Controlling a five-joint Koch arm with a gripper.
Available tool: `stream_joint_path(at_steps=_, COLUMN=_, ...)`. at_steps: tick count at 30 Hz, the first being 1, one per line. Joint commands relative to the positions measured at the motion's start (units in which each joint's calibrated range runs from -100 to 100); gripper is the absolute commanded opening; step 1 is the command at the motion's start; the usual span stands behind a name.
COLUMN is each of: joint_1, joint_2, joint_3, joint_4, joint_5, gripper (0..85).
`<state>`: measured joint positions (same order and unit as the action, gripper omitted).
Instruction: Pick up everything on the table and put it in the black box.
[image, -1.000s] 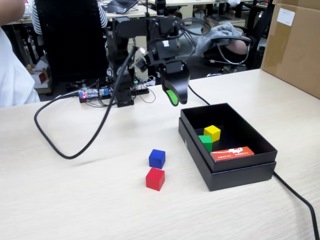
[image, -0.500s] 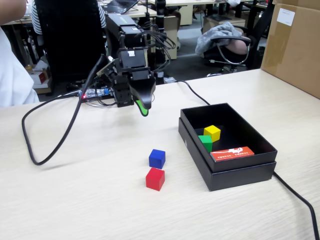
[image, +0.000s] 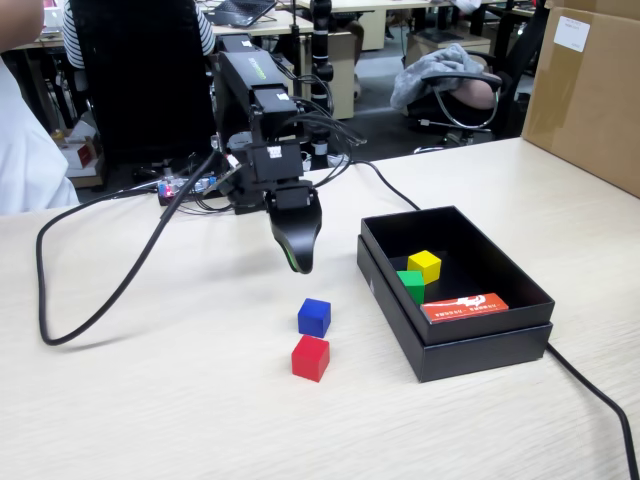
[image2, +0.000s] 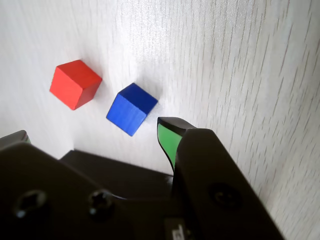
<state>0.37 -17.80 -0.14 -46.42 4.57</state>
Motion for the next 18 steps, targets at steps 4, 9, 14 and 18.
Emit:
stream_joint_path(at_steps=4, joint_1=0.2, joint_2=5.2, joint_3=5.4, joint_4=1.5, joint_5=0.6, gripper=50.0)
stream_joint_path(at_steps=9, joint_1=0.7, joint_2=9.5, joint_3=6.0, joint_4=1.2, joint_5=1.3, gripper=49.9)
stream_joint_path(at_steps=14, joint_1=1.0, joint_2=14.1, joint_3=8.8, joint_4=1.2, joint_5=1.6, gripper=48.5)
stream_joint_path(at_steps=18, joint_1=1.1, joint_2=16.3, joint_3=9.9, joint_4=1.2, joint_5=1.6, gripper=47.7)
